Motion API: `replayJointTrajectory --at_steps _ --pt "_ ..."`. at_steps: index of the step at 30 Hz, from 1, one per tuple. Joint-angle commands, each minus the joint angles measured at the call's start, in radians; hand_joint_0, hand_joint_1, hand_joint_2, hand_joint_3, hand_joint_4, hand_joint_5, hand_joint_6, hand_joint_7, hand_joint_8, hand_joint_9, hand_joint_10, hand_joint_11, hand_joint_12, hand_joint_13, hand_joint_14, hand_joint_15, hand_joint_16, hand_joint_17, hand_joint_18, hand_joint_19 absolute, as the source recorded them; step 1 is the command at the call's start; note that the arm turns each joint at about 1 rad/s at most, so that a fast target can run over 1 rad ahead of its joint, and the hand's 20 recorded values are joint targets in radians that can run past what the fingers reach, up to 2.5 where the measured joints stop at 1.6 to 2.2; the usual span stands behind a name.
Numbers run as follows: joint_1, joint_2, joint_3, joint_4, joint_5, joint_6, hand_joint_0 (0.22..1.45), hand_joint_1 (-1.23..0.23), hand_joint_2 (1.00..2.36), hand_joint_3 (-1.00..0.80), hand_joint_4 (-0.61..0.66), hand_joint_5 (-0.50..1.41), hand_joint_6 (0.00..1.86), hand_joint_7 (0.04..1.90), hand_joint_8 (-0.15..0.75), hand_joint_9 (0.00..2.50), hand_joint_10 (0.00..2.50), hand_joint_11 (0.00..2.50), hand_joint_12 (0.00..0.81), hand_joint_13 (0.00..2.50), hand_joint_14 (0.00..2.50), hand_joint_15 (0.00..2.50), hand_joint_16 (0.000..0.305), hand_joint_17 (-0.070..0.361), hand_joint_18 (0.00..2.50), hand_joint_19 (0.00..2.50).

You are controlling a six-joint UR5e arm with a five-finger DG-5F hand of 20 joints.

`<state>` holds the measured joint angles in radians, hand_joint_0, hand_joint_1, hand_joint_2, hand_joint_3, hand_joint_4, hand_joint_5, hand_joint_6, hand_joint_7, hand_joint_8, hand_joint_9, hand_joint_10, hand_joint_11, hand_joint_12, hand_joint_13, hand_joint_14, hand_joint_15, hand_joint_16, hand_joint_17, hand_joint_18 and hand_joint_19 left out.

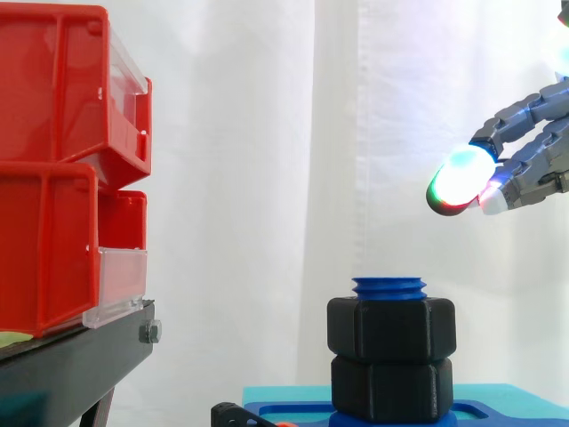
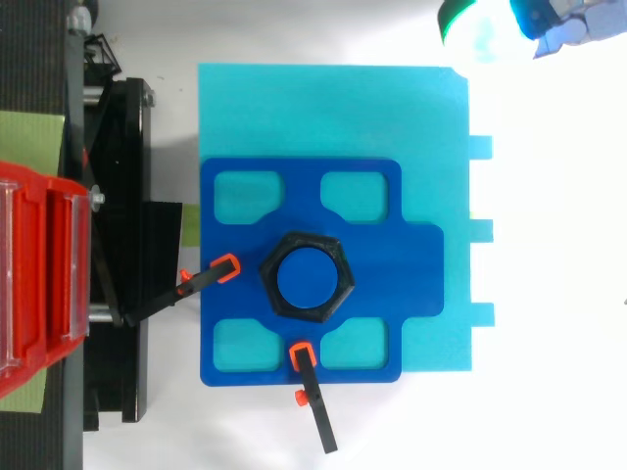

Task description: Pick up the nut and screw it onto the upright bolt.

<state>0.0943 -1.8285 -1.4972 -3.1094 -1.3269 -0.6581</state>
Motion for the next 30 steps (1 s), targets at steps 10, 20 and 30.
replayJointTrajectory --at_steps 10,20,30 --pt "0.001 0.0 0.0 -0.002 0.0 0.0 0.49 -0.33 1.0 -0.5 0.11 -0.26 0.5 0.69 0.186 0.0 0.0 0.0 0.331 0.0 0.0 0.0 0.044 0.099 0.0 0.0" --pt "0.001 0.0 0.0 -0.011 0.0 0.0 0.49 -0.34 1.0 -0.5 0.11 -0.25 0.5 0.69 0.189 0.0 0.0 0.0 0.328 0.0 0.0 0.0 0.043 0.097 0.0 0.0" --pt "-0.001 0.0 0.0 -0.012 0.0 0.002 0.49 -0.34 1.0 -0.5 0.11 -0.25 0.5 0.67 0.184 0.0 0.0 0.0 0.324 0.0 0.0 0.0 0.043 0.097 0.0 0.0"
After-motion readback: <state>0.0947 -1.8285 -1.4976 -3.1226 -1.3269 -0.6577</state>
